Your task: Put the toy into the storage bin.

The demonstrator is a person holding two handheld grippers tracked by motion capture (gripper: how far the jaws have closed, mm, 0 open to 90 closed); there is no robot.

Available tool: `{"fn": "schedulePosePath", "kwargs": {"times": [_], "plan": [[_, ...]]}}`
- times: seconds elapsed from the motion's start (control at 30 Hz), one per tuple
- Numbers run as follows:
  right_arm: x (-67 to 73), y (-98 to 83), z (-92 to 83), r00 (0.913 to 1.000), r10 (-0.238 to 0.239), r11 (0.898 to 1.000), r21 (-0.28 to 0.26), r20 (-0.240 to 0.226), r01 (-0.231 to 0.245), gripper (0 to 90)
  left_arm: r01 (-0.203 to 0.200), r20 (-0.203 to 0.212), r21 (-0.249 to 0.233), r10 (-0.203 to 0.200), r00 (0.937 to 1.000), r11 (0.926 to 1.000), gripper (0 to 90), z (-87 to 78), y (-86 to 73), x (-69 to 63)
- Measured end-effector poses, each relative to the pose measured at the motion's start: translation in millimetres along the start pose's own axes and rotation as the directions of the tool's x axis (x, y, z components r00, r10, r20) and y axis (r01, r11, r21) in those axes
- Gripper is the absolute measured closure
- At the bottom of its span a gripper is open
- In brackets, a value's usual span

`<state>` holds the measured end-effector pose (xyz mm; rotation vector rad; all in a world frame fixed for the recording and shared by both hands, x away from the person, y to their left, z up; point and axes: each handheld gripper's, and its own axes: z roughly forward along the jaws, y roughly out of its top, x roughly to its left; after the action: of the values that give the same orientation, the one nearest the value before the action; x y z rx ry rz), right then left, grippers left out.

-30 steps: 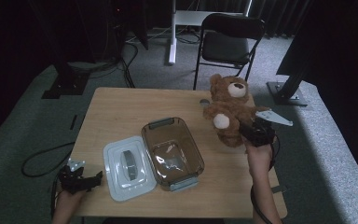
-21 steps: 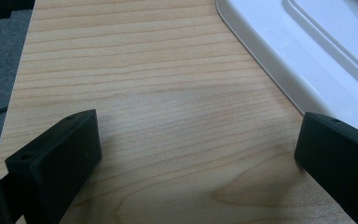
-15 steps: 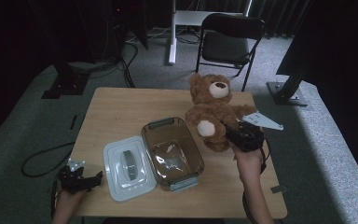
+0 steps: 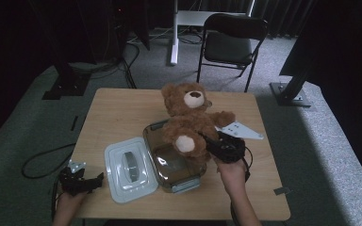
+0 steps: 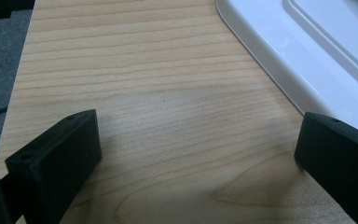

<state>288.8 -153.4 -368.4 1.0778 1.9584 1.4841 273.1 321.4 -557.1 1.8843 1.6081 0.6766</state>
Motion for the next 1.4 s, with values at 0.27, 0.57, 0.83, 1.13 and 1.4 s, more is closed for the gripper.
{"fn": "schedulePosePath", "kwargs": {"times": [0.27,0.57,0.83,1.13,1.4], "plan": [[21.5,-5.3,6.9,0.998,-0.025,1.0,0.016,-0.058,0.026,65.1,0.0,0.0,0.0,0.0,1.0,1.0,1.0,0.0,0.0,0.0],[34.7,-20.2,24.2,0.9964,-0.049,0.996,0.071,-0.069,0.054,64.3,-0.001,0.0,0.0,0.001,1.0,1.0,1.0,0.0,0.0,0.1],[34.2,-40.7,39.4,0.9952,-0.063,0.987,0.144,-0.075,0.073,64.1,0.0,0.0,-0.001,0.0,1.0,1.0,1.0,0.0,0.0,0.1],[24.9,-45.4,33.3,0.9953,-0.088,0.981,0.17,-0.04,0.094,64.1,0.001,0.0,-0.001,-0.001,1.0,1.0,1.0,0.0,0.0,-0.1],[15.6,-51.2,28.2,0.9963,-0.083,0.979,0.182,-0.022,0.085,63.1,0.002,0.0,-0.001,-0.002,1.0,1.0,1.0,0.1,0.0,-0.2]]}}
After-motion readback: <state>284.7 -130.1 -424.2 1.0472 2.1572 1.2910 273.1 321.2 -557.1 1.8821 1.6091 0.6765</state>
